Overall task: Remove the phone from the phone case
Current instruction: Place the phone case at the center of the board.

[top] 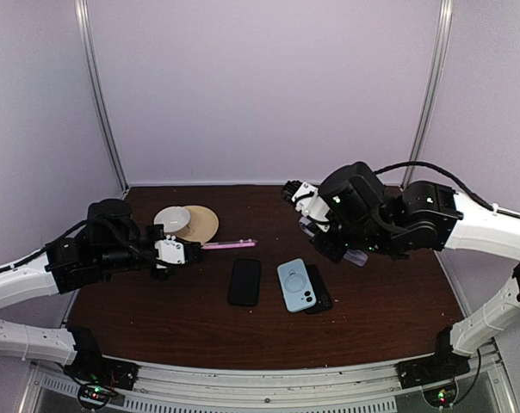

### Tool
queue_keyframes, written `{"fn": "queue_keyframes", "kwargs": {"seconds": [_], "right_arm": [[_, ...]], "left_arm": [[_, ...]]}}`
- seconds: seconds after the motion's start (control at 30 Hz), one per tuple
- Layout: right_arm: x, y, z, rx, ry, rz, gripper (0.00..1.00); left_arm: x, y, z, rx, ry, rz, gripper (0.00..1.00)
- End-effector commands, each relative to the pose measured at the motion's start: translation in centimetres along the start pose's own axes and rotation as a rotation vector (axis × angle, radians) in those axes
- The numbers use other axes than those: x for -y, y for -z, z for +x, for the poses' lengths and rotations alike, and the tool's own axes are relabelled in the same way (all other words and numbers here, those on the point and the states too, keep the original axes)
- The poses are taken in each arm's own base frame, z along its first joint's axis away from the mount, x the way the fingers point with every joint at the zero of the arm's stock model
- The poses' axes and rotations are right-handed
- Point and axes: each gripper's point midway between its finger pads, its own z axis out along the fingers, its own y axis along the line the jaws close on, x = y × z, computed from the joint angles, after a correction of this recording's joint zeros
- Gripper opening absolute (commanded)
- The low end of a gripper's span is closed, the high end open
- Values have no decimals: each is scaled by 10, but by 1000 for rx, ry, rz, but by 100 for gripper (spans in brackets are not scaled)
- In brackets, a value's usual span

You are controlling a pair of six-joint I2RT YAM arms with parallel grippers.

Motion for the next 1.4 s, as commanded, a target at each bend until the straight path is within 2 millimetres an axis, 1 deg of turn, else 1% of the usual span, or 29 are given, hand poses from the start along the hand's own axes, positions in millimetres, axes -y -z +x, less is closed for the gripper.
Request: {"fn": "queue_keyframes", "kwargs": {"seconds": [0.0, 0.1, 0.17, 0.33, 0.43, 0.57, 0.63, 0.87, 1.0, 1.07, 1.13, 1.17, 1.2, 1.27, 1.3, 1.37], "right_arm": [[20, -1, 14, -23, -58, 61, 3], [32, -8, 27, -49, -92, 85, 3], [41, -17, 40, -73, -116, 99, 3], [65, -44, 85, -172, -201, 133, 3], [80, -55, 101, -200, -254, 150, 3], [99, -70, 118, -219, -340, 138, 4], [104, -80, 124, -218, -394, 97, 5], [105, -124, 146, -217, -655, -149, 6], [105, -140, 150, -202, -763, -251, 9], [106, -146, 156, -210, -806, -269, 13], [109, -150, 167, -244, -830, -255, 17], [112, -150, 173, -263, -836, -239, 21], [116, -150, 179, -284, -836, -220, 28], [121, -147, 189, -323, -822, -181, 45], [123, -145, 192, -338, -811, -163, 51], [128, -139, 193, -348, -780, -141, 56]], "left_arm": [[-35, 10, -21, 74, 2, -126, 0], [-35, 10, -22, 76, 3, -127, 0], [-37, 12, -24, 86, 9, -131, 0], [-37, 13, -26, 95, 13, -123, 0], [-37, 13, -28, 101, 13, -121, 0], [-36, 12, -27, 100, 16, -115, 0], [-35, 11, -27, 100, 16, -111, 0], [-35, 11, -27, 98, 20, -107, 0], [-34, 9, -24, 87, 23, -105, 0], [-34, 8, -24, 85, 24, -105, 0], [-34, 8, -24, 83, 24, -104, 0], [-34, 7, -23, 81, 24, -104, 0], [-34, 7, -23, 82, 24, -102, 0], [-33, 6, -23, 82, 24, -99, 0], [-32, 6, -23, 81, 24, -96, 0], [-31, 5, -24, 86, 24, -89, 0]]}}
